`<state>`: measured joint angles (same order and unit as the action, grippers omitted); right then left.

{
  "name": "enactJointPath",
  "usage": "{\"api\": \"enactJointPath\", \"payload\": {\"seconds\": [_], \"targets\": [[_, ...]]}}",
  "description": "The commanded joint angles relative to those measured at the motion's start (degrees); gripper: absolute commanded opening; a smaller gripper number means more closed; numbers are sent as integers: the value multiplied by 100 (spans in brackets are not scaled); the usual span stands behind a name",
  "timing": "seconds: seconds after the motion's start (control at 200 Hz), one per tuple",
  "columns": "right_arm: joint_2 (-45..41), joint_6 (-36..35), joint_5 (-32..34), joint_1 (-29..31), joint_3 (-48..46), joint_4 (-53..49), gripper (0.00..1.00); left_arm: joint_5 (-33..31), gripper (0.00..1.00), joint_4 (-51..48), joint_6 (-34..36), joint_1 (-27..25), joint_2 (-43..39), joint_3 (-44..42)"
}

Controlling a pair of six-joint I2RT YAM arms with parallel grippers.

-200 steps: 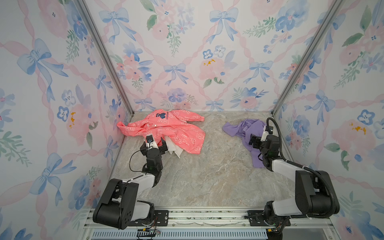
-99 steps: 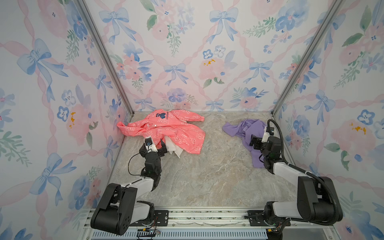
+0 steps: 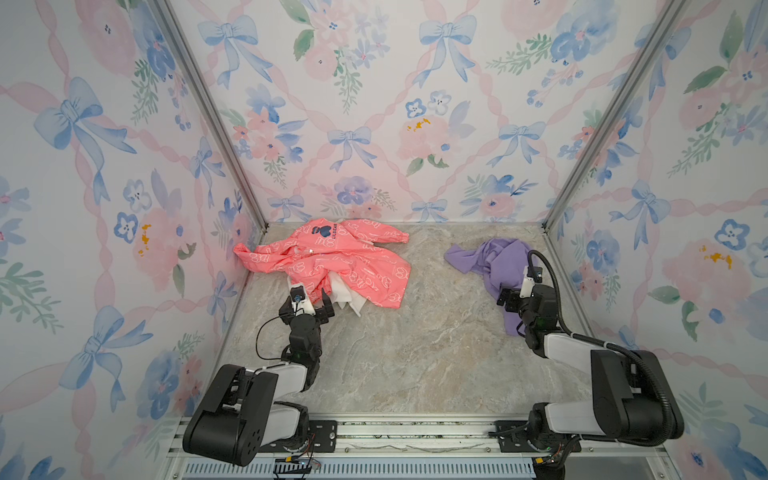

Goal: Pick out a specific cloth from the pile

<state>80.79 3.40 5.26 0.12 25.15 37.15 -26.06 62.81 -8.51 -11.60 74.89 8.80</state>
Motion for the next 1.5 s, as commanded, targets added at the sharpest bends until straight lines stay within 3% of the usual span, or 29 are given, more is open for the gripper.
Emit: {"api": "enactJointPath", "payload": {"seconds": [0.0, 0.29, 0.495, 1.495], "targets": [[234, -162, -138, 57, -34, 533, 97, 70, 98, 292, 275, 61, 193, 146], [743, -340, 36, 251, -211, 1324, 97, 303, 98, 933, 368, 289, 964, 279], [745, -331, 31, 243, -221, 1344, 97, 635, 98, 1469, 421, 362, 1390, 178], [754, -329, 28, 243, -212, 1331, 97, 686, 98, 1475, 456, 361, 1391, 186]]}}
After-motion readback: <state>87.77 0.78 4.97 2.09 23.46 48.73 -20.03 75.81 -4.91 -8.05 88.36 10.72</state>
